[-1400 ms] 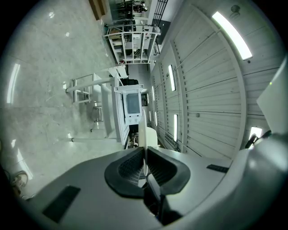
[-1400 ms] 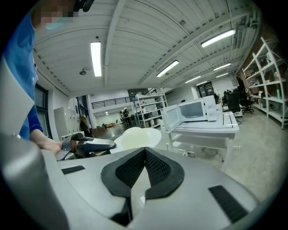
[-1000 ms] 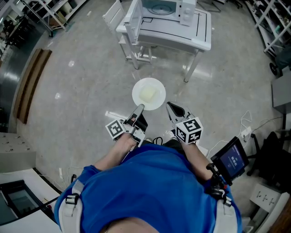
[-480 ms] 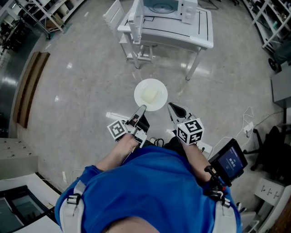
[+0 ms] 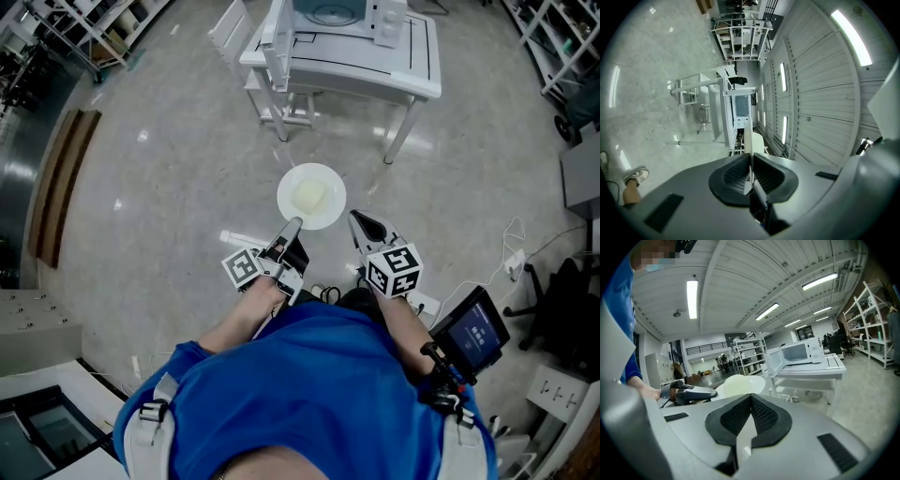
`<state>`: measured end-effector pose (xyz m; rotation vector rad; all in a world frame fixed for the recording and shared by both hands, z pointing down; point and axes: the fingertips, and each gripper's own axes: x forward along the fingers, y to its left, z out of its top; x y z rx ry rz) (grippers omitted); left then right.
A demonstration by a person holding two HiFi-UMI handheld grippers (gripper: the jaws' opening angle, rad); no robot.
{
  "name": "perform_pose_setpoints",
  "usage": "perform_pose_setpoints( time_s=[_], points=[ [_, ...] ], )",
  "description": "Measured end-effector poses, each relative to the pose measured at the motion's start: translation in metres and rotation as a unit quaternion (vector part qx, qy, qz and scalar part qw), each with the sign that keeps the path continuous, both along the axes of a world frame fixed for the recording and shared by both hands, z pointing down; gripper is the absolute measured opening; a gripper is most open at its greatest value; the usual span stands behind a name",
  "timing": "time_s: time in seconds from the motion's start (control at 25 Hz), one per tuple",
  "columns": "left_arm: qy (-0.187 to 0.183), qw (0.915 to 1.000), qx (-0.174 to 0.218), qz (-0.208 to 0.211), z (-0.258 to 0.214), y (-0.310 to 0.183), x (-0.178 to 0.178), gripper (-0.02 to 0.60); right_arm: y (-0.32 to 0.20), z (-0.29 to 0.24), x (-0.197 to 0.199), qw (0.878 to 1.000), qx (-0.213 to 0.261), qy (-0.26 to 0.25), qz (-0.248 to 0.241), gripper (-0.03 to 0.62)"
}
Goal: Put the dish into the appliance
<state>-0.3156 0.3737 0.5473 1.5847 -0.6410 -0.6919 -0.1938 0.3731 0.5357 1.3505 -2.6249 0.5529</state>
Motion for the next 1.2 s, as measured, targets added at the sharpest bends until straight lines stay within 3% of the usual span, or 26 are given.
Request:
perform_pose_setpoints(
  time_s=[0.8,1.2],
  points=[
    [-0.016,0.9995,0.002,-0.028,-0.011,-0.128,0.125,0.021,-0.131,-0.008,0.125,0.999,0.001,-0.009,-0.033,0.002],
    [-0.006,0.9979,0.002,-0.064,-0.012,-0.166,0.183,0.021,-0.166,-0.004,0.179,0.998,0.0,-0.005,-0.061,0.002]
  ],
)
